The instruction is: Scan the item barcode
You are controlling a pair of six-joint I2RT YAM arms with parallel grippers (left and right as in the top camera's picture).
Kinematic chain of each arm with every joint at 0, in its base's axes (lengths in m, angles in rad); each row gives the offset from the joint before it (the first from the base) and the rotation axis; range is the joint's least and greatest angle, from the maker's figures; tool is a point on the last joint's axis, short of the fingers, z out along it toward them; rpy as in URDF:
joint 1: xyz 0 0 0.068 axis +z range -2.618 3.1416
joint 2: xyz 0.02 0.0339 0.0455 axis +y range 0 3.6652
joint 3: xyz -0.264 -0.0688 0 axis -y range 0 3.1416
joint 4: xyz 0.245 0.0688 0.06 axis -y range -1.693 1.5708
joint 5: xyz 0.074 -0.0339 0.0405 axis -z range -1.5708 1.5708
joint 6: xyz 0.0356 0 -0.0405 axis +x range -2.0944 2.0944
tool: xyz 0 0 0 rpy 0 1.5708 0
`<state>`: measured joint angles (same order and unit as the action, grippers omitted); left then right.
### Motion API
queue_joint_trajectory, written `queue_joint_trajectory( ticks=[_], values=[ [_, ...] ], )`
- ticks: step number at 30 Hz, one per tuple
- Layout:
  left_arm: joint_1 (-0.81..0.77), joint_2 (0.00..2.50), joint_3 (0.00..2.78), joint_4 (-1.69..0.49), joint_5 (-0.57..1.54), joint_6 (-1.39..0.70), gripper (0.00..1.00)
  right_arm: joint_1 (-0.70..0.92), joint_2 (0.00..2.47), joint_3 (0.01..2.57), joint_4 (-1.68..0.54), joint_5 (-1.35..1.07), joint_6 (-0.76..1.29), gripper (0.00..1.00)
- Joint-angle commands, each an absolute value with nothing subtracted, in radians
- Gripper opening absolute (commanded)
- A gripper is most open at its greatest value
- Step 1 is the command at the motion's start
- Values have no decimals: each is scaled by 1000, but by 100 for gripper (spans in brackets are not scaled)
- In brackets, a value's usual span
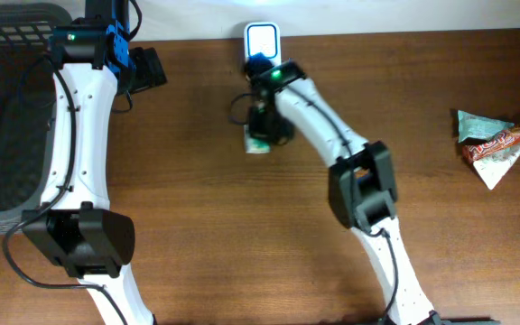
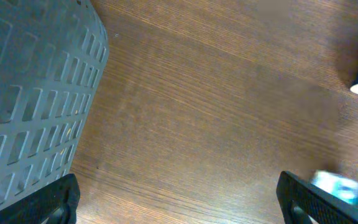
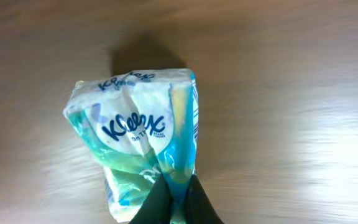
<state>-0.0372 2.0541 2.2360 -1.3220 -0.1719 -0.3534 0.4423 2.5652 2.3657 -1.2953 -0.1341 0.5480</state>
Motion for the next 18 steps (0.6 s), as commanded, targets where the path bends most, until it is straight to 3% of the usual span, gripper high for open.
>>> queue_joint_trajectory(
  ticks=[1, 5, 6, 9, 12, 18],
  values=[
    [-36, 2054, 2237, -1321, -172, -363, 99, 362, 2502, 2360, -1403, -7, 448, 4],
    [-36, 2054, 2237, -1321, -172, -363, 99, 326, 2484, 2376, -1546, 213, 448, 57],
    [-36, 2054, 2237, -1321, -172, -363, 99, 329, 2475, 2391, -1565, 255, 448, 62],
    [-36, 2054, 2237, -1321, -172, -363, 99, 371, 2456, 2459, -1593, 281, 441, 63],
    [-36, 2054, 2237, -1321, -172, -363, 99, 439, 2459, 2470, -1557, 278, 439, 58],
    [-36, 2054, 2237, -1321, -172, -363, 99, 550, 2461, 2319, -1437, 353, 406, 54]
  ],
)
